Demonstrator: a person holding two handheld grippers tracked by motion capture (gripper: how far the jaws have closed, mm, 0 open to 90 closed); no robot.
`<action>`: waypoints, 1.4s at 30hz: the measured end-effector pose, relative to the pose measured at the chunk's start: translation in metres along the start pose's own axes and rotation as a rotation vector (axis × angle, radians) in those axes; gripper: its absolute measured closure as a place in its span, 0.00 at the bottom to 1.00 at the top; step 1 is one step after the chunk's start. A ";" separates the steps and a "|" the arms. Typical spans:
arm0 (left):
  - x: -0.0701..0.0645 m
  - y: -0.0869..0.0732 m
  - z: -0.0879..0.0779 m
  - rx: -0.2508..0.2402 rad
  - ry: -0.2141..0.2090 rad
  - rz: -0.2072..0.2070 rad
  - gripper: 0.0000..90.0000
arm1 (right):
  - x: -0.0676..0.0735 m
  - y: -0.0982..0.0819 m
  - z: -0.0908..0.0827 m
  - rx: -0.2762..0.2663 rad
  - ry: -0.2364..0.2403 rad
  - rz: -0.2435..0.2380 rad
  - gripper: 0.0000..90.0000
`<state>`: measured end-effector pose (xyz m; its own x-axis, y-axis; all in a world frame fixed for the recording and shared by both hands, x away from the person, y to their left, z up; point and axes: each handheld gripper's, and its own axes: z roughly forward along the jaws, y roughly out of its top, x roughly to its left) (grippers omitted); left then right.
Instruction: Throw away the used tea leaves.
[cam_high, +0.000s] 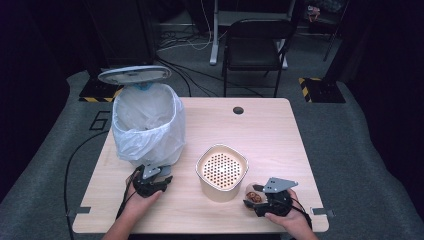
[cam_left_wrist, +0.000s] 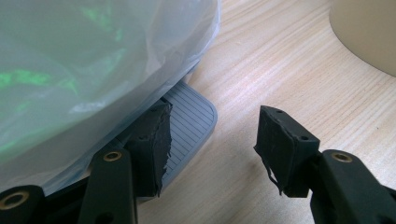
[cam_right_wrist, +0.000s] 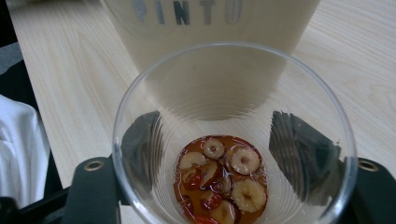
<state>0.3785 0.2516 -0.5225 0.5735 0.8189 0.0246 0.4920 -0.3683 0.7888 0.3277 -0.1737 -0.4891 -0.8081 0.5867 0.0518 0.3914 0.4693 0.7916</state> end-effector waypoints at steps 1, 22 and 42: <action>0.000 0.000 0.000 0.001 0.000 0.000 0.50 | 0.000 0.000 0.000 0.001 0.000 0.007 0.39; 0.000 0.000 0.000 0.003 0.001 0.002 0.50 | -0.017 0.008 -0.011 -0.033 -0.031 0.002 0.49; 0.000 0.000 0.001 -0.004 0.004 0.000 0.50 | -0.060 0.043 -0.034 -0.071 -0.134 0.008 0.49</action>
<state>0.3787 0.2512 -0.5229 0.5712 0.8204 0.0272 0.4891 -0.3667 0.7914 0.3784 -0.2110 -0.4377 -0.7373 0.6752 -0.0202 0.3615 0.4197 0.8326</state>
